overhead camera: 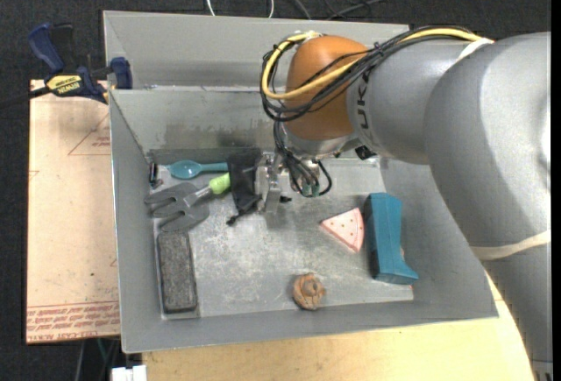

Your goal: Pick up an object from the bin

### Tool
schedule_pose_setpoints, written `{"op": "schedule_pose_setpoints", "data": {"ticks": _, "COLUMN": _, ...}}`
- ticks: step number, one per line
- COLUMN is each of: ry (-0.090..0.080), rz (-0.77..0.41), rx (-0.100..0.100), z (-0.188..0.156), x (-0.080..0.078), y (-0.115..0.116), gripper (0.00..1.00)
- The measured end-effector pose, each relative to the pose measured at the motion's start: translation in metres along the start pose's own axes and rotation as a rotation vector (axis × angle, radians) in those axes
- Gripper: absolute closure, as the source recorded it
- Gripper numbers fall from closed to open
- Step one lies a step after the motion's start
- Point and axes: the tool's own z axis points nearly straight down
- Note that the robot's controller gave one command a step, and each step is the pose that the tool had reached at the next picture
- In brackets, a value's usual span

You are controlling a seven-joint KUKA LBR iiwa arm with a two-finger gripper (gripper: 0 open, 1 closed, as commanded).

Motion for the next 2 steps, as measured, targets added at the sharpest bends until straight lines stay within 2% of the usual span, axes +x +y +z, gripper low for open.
{"op": "schedule_pose_setpoints", "data": {"ticks": 1, "ry": 0.005, "rz": -0.075, "rx": 0.001, "z": -0.057, "x": 0.010, "y": -0.023, "gripper": 1.00}}
{"op": "schedule_pose_setpoints", "data": {"ticks": 2, "ry": 0.004, "rz": -0.033, "rx": 0.000, "z": -0.123, "x": 0.007, "y": -0.005, "gripper": 1.00}}
